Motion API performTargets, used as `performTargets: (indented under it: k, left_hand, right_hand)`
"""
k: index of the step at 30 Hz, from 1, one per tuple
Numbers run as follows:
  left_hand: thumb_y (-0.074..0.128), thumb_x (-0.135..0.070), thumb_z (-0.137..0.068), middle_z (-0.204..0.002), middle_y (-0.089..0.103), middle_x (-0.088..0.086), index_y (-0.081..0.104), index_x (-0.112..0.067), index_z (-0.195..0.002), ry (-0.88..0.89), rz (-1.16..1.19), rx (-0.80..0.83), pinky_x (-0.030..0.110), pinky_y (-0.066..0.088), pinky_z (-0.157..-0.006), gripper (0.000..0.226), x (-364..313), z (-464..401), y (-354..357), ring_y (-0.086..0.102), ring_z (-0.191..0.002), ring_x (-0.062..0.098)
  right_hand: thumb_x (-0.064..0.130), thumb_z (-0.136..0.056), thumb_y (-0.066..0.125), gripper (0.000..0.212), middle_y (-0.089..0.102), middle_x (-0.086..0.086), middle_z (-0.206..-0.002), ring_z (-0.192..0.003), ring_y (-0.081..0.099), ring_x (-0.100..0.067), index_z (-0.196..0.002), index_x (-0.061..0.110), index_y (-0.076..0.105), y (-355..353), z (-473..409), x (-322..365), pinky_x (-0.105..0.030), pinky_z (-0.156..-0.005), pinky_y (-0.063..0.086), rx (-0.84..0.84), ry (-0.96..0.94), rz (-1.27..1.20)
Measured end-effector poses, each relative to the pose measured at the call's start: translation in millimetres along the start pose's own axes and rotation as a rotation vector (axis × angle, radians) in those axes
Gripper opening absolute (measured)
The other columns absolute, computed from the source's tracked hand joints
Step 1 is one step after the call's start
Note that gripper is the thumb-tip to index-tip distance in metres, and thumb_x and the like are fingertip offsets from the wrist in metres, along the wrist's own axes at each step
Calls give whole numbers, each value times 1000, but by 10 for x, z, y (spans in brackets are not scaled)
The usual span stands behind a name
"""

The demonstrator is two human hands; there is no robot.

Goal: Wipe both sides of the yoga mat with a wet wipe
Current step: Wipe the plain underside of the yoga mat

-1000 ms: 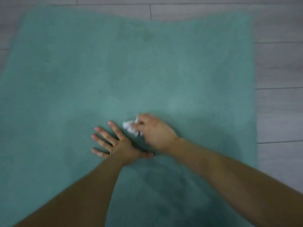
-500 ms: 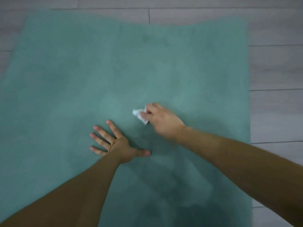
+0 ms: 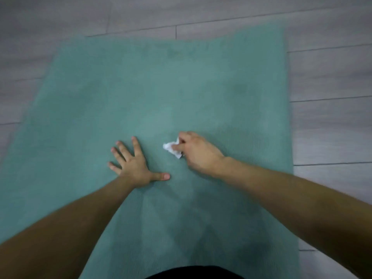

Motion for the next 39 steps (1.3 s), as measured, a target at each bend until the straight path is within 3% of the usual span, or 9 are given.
performTargets:
  k: [4,10,17,19,24,26,31,36,39]
  left_hand:
    - [96,-72,-39,-173,-16,12,-13,-33,-164,243,-266,-150,67,21,-122,170,-480,63,-153,-7,-161,34]
    - [93,-79,-31,-173,-11,15,-15,-39,-162,182,-242,-78,69,32,-118,174,-968,17,-51,-2,-158,50]
    - [88,-85,-31,-173,-4,19,-15,-36,-163,220,-298,-136,66,35,-118,175,-921,-12,-41,6,-156,52]
    - [89,-84,-31,-172,-3,19,-15,-37,-163,223,-304,-128,66,35,-117,175,-941,4,-48,6,-156,52]
    - [89,-84,-31,-173,-4,19,-17,-39,-163,212,-290,-122,65,34,-119,174,-933,13,-59,5,-156,52]
    - [89,-83,-32,-173,-4,19,-17,-39,-162,220,-290,-126,64,34,-119,174,-934,20,-63,5,-156,52]
    - [90,-83,-30,-172,-2,20,-15,-38,-163,222,-296,-148,66,38,-116,175,-955,13,-76,6,-156,52]
    - [90,-83,-27,-172,-2,19,-15,-40,-162,208,-293,-126,68,38,-115,176,-971,32,-89,6,-155,53]
    - [89,-84,-25,-172,-2,19,-15,-41,-162,208,-288,-118,69,38,-114,177,-967,24,-86,6,-155,53]
  right_hand:
    - [26,-102,60,27,53,-3,-106,-109,53,-25,-121,41,71,-309,129,-151,-47,-89,49,79,-121,75]
    - [14,-105,56,25,53,-22,-120,-112,56,-43,-120,12,75,-1166,255,-1497,-48,-94,52,-205,573,322]
    - [17,-101,62,18,54,-1,-107,-102,56,-21,-115,25,70,-343,487,-379,-37,-82,50,74,-4,-6]
    - [31,-103,63,12,59,-2,-105,-101,60,-23,-106,23,72,-606,312,-815,-36,-85,51,-30,93,45]
    - [15,-104,51,25,62,-24,-114,-108,60,-41,-115,8,72,-1072,-187,-1667,-47,-89,53,-170,584,345]
    - [23,-109,48,30,60,-25,-111,-103,61,-41,-114,5,72,-990,-141,-1144,-46,-87,52,-104,546,259]
    - [24,-97,65,18,57,-6,-110,-101,60,-28,-111,19,75,-660,465,-358,-36,-77,48,258,-4,121]
    - [14,-101,59,23,56,-21,-116,-108,59,-42,-112,4,76,-1354,239,-1520,-47,-90,53,-75,474,365]
    - [13,-101,58,24,56,-21,-114,-103,59,-42,-112,3,76,-1485,503,-1323,-45,-84,51,-18,512,357]
Point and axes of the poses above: each hand's wrist, its own z-axis away from the middle knuckle, its own y-axis out of the palm, x = y × z, the point moved 1 cm from there along -z, towards the middle knuckle
